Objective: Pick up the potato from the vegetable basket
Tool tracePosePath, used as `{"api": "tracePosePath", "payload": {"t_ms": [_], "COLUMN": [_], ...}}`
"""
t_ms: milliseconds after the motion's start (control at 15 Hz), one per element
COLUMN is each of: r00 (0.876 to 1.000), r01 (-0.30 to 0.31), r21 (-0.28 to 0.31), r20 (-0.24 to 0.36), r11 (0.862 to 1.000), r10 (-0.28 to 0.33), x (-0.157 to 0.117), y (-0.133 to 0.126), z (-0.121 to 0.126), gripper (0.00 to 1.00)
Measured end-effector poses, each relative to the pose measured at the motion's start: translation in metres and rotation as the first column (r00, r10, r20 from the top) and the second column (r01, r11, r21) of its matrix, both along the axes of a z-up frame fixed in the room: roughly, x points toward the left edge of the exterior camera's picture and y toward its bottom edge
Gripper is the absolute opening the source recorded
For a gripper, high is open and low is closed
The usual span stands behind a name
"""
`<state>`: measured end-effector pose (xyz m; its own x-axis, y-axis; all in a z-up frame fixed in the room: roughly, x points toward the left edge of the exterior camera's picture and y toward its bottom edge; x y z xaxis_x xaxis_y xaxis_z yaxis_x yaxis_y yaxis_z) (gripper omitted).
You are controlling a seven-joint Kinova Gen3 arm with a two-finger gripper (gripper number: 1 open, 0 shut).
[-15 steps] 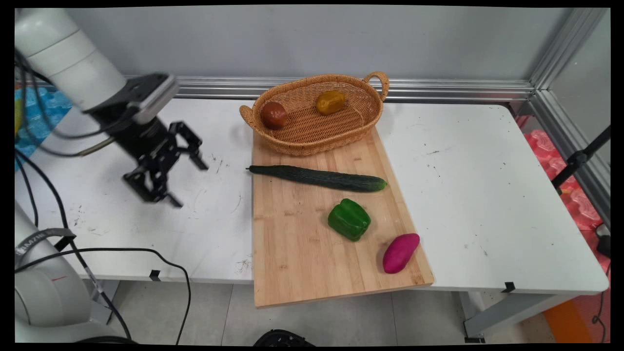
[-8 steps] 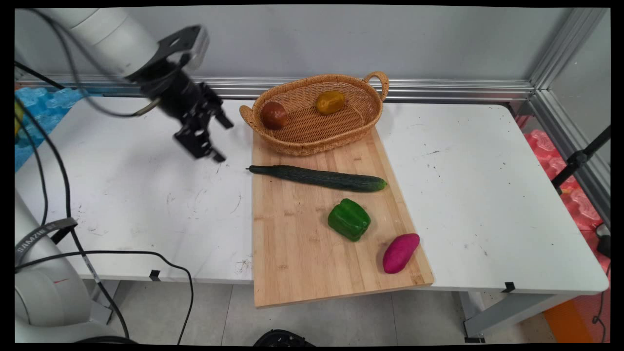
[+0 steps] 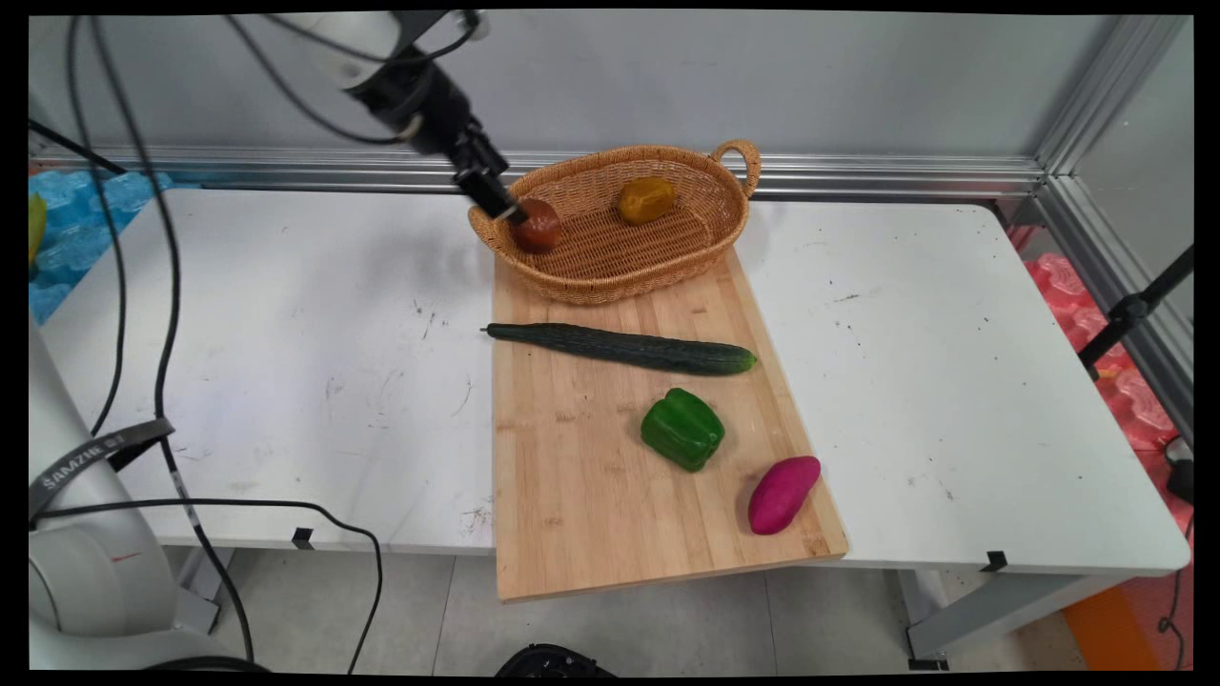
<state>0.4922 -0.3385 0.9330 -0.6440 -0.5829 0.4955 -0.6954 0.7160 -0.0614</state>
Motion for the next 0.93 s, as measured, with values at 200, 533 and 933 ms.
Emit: {"api": "tracePosePath", "payload": {"t_ms": [200,533,933], "r00": [0.995,0.974,0.96], "r01": [-0.102,-0.221,-0.273], "r21": [-0.017,-0.023,-0.011], "r20": [-0.022,-0.052,-0.068], "r11": [0.995,0.975,0.962], "r10": [0.102,0.22,0.271], "x": [-0.009,-0.026,-0.049], "y": [-0.034,-0.083,-0.133], "z": [-0.006,-0.026,-0.065], "gripper": [1.0,1.0,1.0]}}
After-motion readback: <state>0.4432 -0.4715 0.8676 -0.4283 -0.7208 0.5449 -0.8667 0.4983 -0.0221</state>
